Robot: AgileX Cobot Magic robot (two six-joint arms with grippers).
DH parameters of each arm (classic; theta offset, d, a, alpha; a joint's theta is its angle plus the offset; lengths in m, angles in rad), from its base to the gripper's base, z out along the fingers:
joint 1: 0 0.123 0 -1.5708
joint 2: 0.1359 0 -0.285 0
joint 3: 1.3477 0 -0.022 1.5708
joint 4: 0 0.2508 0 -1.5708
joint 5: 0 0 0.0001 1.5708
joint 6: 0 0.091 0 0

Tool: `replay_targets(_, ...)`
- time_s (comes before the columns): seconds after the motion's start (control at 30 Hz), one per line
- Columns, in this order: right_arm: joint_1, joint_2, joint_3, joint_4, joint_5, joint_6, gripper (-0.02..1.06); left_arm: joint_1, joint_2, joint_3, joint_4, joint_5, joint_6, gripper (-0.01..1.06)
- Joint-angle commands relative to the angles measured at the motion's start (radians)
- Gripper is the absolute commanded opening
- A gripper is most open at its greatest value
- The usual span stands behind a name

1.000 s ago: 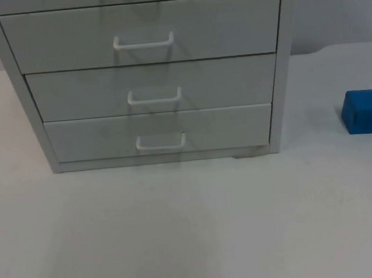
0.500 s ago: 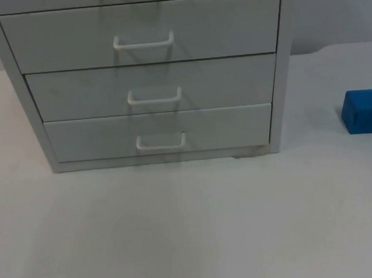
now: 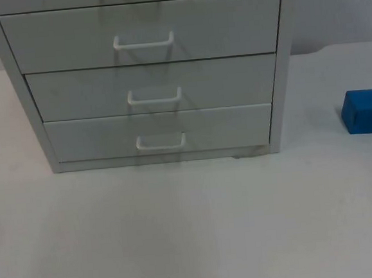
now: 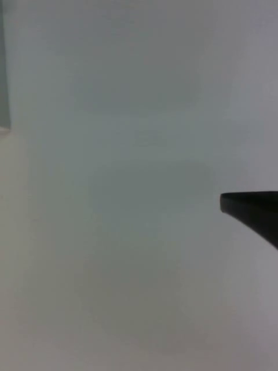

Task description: Open the drawer with the left hand, place the block into the drawer with the right hand, then close the drawer with the left hand.

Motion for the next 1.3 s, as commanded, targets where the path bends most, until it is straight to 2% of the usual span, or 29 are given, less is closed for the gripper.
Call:
replay_targets(0.0, 0.003, 0.000, -0.006, -0.003, -0.019, 0.002, 1.04, -0.004, 0.011, -0.007, -0.123, -0.014, 0.110, 1.05)
replay_targets(0.1, 0.003, 0.000, -0.006, -0.003, -0.016, 0.002, 1.04, -0.004, 0.064, -0.030, -0.293, 0.039, 0.270, 1.00)
replay_targets(0.2, 0.003, 0.000, -0.006, -0.003, -0.012, 0.002, 1.04, -0.013, 0.107, -0.057, -0.332, 0.064, 0.316, 0.94)
replay_targets(0.3, 0.003, 0.000, -0.006, -0.003, -0.010, 0.002, 1.04, -0.072, 0.175, -0.106, -0.328, 0.064, 0.315, 0.86)
replay_targets(0.33, 0.003, 0.000, -0.006, -0.003, -0.010, 0.002, 1.04, -0.072, 0.175, -0.106, -0.328, 0.064, 0.315, 0.86)
replay_targets(0.47, 0.003, 0.000, -0.006, -0.003, -0.025, 0.002, 1.04, -0.228, 0.274, -0.183, -0.306, 0.033, 0.315, 0.86)
replay_targets(0.5, 0.003, 0.000, -0.006, -0.003, -0.025, 0.002, 1.04, -0.228, 0.274, -0.183, -0.306, 0.033, 0.315, 0.86)
replay_targets(0.57, 0.003, 0.000, -0.006, -0.003, -0.049, -0.003, 1.04, -0.354, 0.348, -0.229, -0.210, -0.016, 0.272, 0.86)
replay_targets(0.6, 0.003, 0.000, -0.006, -0.003, -0.061, -0.003, 1.04, -0.383, 0.358, -0.238, -0.192, -0.027, 0.260, 0.86)
replay_targets(0.63, 0.003, 0.000, -0.006, -0.003, -0.075, -0.003, 1.04, -0.470, 0.405, -0.263, -0.093, -0.060, 0.211, 0.86)
replay_targets(0.67, 0.003, 0.000, -0.006, -0.003, -0.075, -0.003, 1.04, -0.470, 0.405, -0.263, -0.093, -0.060, 0.211, 0.86)
replay_targets(0.8, 0.003, 0.000, -0.006, -0.003, -0.067, -0.003, 1.04, -0.676, 0.523, -0.295, 0.209, -0.110, 0.103, 0.86)
replay_targets(0.83, 0.003, 0.000, -0.006, -0.003, -0.067, -0.003, 1.04, -0.676, 0.523, -0.295, 0.209, -0.110, 0.103, 0.86)
replay_targets(0.97, 0.003, 0.000, -0.006, -0.003, -0.062, -0.003, 1.04, -0.839, 0.624, -0.295, 0.469, -0.143, 0.060, 0.86)
replay_targets(1.13, 0.003, 0.000, -0.006, -0.003, -0.062, -0.003, 1.04, -0.926, 0.705, -0.295, 0.673, -0.205, -0.021, 0.86)
replay_targets(1.27, 0.003, 0.000, -0.006, -0.003, -0.062, -0.003, 1.04, -0.922, 0.749, -0.295, 0.717, -0.257, -0.038, 0.86)
